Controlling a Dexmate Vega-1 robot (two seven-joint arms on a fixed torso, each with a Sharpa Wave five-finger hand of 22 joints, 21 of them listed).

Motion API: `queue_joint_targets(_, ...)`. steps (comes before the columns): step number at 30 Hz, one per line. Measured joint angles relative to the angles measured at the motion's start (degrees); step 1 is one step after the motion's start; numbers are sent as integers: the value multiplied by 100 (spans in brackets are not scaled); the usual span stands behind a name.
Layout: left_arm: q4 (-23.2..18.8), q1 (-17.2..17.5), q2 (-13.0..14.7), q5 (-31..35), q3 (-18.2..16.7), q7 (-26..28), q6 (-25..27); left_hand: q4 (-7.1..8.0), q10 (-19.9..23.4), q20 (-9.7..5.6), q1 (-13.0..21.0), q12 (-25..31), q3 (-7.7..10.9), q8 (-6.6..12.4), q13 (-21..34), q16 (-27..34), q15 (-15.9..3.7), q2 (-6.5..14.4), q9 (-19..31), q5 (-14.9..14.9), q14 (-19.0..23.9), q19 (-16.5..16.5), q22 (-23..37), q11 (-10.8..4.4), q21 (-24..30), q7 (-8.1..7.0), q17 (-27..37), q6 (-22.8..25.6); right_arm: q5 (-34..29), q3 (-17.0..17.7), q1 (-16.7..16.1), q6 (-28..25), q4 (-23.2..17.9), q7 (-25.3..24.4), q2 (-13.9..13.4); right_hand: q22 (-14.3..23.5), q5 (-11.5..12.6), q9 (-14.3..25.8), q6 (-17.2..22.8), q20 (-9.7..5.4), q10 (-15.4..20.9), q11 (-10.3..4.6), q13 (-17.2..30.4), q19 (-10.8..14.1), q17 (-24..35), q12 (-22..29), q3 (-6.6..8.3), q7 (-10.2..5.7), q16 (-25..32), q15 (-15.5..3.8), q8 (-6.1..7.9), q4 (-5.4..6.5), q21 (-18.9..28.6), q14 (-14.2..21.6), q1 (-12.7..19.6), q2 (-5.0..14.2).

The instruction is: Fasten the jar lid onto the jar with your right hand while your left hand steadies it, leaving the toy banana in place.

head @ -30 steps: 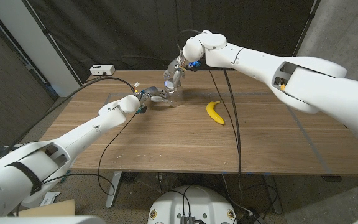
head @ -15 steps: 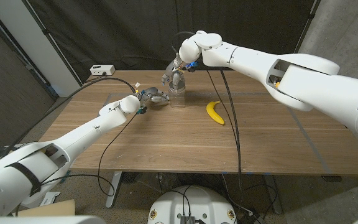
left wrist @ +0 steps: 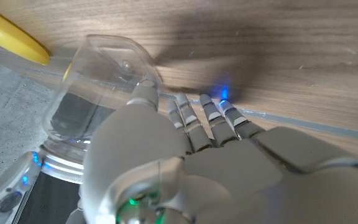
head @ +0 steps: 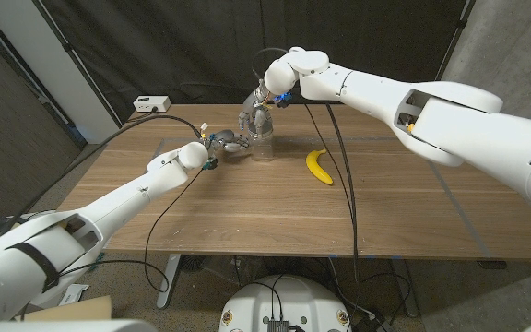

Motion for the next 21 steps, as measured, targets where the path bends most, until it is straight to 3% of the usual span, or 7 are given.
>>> queue_joint_targets(4,-15,24,11,-43,-7,-43,-71,39,-1237,17,-298,0,-258,0,9,-16,-1,-299,0,154,-796,-208,29,129,-139,199,-16,-1431,-50,34,-32,-40,-72,-41,-40,0,-1,-12,31,-29,2,0,0,31,27,0,-24,31,0,29,0,23,0,31,8,-9)
queue_joint_targets(7,82,8,-21,-135,-27,-109,-220,44,-1563,93,-345,5,-339,13,36,-16,6,-425,0,239,-1053,-319,16,101,-164,66,-16,-1733,-51,73,-68,-81,-163,-34,-86,0,0,-12,-3,9,28,-25,0,73,27,44,-41,106,0,8,0,41,0,51,8,-8)
queue_joint_targets(12,258,-26,-88,-370,-63,-248,-596,12,-1640,181,-256,117,-389,206,35,-16,11,-515,17,350,-1153,-473,-14,19,-197,-482,-15,-1571,-46,153,-125,-104,-305,-23,-171,1,-1,-12,72,1,137,-10,-16,79,42,89,-64,197,40,6,0,64,-38,124,39,24)
queue_joint_targets(14,258,-26,-88,-502,-63,-321,-806,3,-1527,144,-234,183,-380,276,30,14,11,-532,18,372,-1152,-442,-25,-37,-203,-522,-15,-1398,-46,196,-150,-104,-358,-23,-208,-7,-6,-12,81,0,191,-23,-17,79,53,94,-71,206,44,9,24,71,-42,176,39,24)
queue_joint_targets(16,833,-142,-321,-665,-185,-420,-1059,-4,-1420,102,-184,219,-372,320,20,14,11,-504,18,392,-1152,-402,-37,-50,-227,-505,-15,-1255,45,246,-180,-111,-416,-22,-247,-6,-6,-35,149,-2,274,-6,-17,122,53,142,-83,225,74,11,52,83,-43,258,39,24)
queue_joint_targets(20,833,-142,-321,-932,-185,-626,-1494,-4,-1383,74,-151,219,-372,320,19,54,13,-471,18,393,-1103,-392,-42,-68,-226,-483,-15,-1221,45,343,-218,-111,-490,-22,-315,-4,-7,-39,236,-63,351,0,-33,183,53,165,-88,257,89,17,84,88,-64,310,30,64)
queue_joint_targets(21,1349,-266,-543,-1040,-257,-723,-1668,-4,-1383,74,-147,219,-372,319,19,54,11,-468,18,393,-1087,-392,-43,-68,-226,-481,-15,-1223,126,376,-226,-139,-510,-40,-336,-3,-8,-39,236,-63,351,1,-41,184,69,165,-105,257,89,17,84,72,-64,310,38,72)
